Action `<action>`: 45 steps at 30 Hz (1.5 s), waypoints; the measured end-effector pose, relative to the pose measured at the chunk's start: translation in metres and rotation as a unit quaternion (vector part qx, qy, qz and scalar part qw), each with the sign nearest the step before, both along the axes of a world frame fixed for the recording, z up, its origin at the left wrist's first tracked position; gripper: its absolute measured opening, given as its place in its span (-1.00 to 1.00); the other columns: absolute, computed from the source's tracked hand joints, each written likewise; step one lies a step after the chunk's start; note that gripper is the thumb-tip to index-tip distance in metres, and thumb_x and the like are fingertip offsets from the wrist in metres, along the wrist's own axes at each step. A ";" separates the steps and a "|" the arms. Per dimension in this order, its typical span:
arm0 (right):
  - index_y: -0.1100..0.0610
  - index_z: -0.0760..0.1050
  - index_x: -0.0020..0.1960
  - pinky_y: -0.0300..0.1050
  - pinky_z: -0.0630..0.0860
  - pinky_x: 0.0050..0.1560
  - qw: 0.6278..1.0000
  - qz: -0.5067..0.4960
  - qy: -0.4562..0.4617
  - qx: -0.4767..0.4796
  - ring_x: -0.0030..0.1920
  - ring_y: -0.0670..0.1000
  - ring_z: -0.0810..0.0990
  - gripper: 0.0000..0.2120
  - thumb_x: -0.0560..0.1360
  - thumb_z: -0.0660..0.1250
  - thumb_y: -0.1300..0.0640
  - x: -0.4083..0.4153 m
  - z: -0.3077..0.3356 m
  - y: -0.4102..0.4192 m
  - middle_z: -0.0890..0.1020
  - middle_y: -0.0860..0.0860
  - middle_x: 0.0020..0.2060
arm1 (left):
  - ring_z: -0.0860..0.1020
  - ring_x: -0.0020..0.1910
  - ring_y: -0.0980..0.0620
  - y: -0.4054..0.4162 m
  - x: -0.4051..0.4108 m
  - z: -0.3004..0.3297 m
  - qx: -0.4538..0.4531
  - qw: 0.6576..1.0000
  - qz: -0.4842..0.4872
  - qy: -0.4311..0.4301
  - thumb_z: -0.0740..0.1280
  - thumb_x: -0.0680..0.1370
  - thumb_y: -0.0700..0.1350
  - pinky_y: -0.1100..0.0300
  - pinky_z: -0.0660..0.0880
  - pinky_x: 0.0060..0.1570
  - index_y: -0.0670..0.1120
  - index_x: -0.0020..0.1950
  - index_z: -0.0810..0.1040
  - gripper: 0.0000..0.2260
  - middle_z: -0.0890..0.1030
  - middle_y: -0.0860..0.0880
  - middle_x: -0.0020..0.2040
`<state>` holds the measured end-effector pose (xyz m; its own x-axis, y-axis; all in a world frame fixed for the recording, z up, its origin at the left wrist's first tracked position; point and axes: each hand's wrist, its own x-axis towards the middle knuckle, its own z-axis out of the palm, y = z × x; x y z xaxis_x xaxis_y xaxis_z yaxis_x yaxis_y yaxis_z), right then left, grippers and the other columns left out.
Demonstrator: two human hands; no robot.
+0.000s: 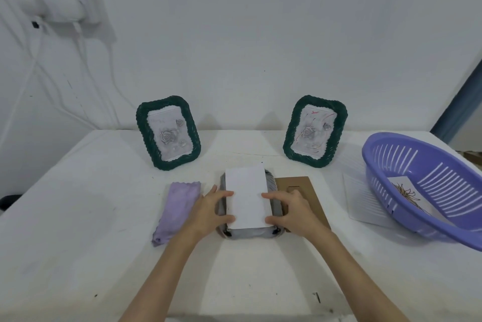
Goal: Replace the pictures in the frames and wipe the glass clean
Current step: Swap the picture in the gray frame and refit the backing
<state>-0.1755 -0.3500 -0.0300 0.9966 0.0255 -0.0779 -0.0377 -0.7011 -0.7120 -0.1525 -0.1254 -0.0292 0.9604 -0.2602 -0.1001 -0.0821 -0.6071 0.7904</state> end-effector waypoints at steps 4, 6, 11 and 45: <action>-0.16 0.45 0.23 0.07 0.23 0.33 0.998 0.044 -0.008 -0.040 0.25 -0.01 0.25 -0.52 0.34 0.47 0.00 -0.003 0.005 0.001 0.41 -0.19 0.29 | -0.01 0.52 0.08 0.002 0.001 -0.002 -0.007 1.000 -0.023 -0.002 0.46 0.40 -0.20 0.19 0.03 0.44 -0.02 0.34 0.40 -0.47 0.22 -0.09 0.49; -0.11 0.45 0.24 0.05 0.20 0.35 0.997 0.054 -0.005 -0.051 0.22 -0.06 0.22 -0.52 0.35 0.47 0.00 -0.005 0.007 0.000 0.37 -0.25 0.27 | -0.02 0.52 0.06 0.003 0.002 -0.003 0.004 0.999 -0.035 -0.005 0.47 0.40 -0.17 0.17 0.01 0.46 -0.03 0.33 0.41 -0.48 0.26 -0.05 0.48; -0.08 0.39 0.30 -0.06 0.31 0.29 0.999 0.041 -0.001 -0.005 0.17 -0.06 0.23 -0.46 0.36 0.47 0.05 -0.004 0.008 -0.004 0.38 -0.28 0.02 | 0.01 0.52 0.01 0.001 0.002 -0.005 0.026 0.999 -0.030 -0.007 0.49 0.38 -0.08 0.13 0.03 0.46 -0.02 0.33 0.39 -0.44 0.26 0.01 0.47; 0.06 0.46 0.27 -0.12 0.23 0.31 0.998 0.031 -0.043 -0.036 0.31 0.04 0.26 -0.59 0.44 0.39 0.06 0.011 -0.006 0.002 0.43 -0.10 0.30 | -0.01 0.51 0.04 -0.012 -0.008 -0.007 0.111 0.991 -0.029 -0.062 0.40 0.41 0.15 0.12 -0.02 0.47 -0.01 0.46 0.18 -0.29 0.10 0.09 0.52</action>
